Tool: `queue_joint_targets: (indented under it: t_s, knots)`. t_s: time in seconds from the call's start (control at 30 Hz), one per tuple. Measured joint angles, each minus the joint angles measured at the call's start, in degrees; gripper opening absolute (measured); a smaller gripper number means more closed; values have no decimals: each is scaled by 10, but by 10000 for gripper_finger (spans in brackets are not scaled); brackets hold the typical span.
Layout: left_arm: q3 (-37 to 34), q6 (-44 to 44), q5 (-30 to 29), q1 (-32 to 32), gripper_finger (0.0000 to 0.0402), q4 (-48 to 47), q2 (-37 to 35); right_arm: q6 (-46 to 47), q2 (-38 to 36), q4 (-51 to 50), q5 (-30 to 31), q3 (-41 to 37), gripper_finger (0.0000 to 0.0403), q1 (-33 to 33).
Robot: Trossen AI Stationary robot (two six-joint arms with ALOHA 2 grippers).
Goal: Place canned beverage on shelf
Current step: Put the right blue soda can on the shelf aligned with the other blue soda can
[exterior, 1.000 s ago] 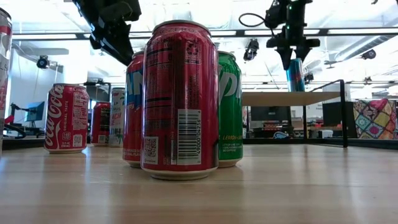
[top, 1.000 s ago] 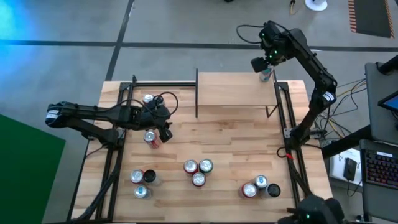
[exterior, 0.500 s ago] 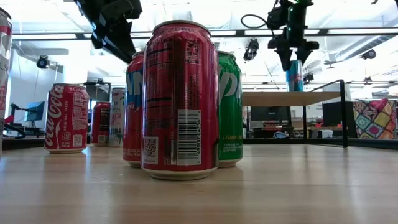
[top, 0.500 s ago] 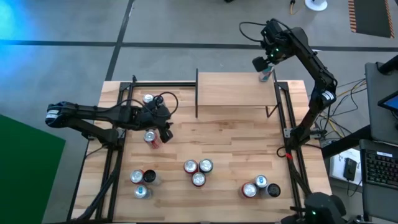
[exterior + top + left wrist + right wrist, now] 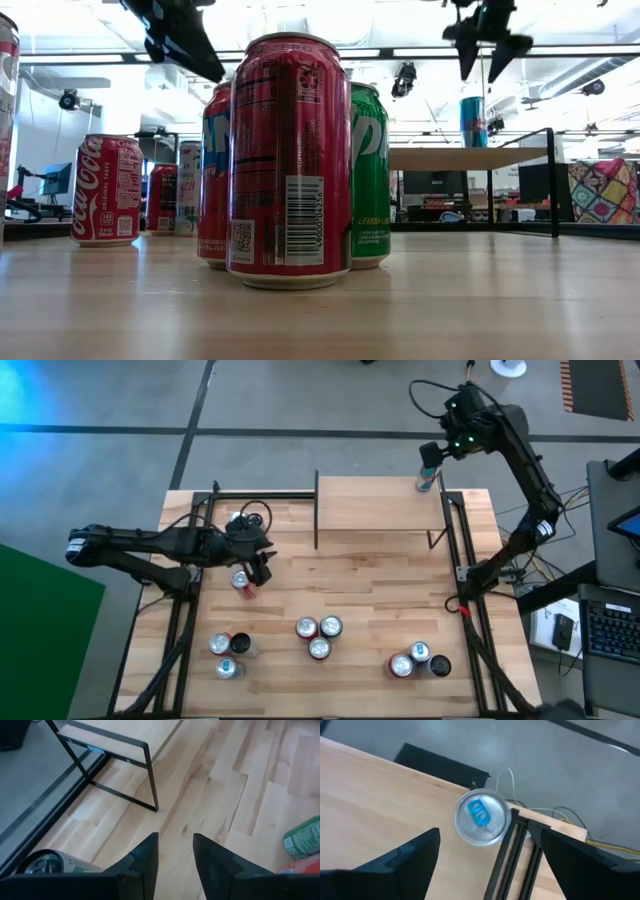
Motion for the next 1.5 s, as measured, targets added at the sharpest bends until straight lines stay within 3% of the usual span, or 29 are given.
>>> queue_joint_targets:
  t_s: [0.13,0.3,0.43,0.57,0.77,0.93,1.17,1.33,1.5]
  knots:
    - [0,35,3,6,107,-13,-10,40,-38,0,-2,0,336,35]
    - [-1,91,61,26,107,-13,-14,113,-74,-2,0,-6,336,124]
    - [-1,142,102,41,107,7,-13,193,-81,-11,6,-16,336,240]
    - [-4,168,135,51,107,52,-13,291,-70,-13,56,-33,336,381]
    - [-5,167,146,51,107,81,-3,415,-31,-14,89,-77,336,552]
    - [-21,128,149,48,107,83,16,474,12,-14,74,-110,336,642]
    - [-35,11,193,10,107,104,39,505,42,-27,-23,-136,336,760]
    - [-35,-37,135,-52,107,124,44,516,43,-34,-44,-141,336,853]
    - [-35,-92,89,-106,107,130,44,443,44,-39,-43,-144,336,947]
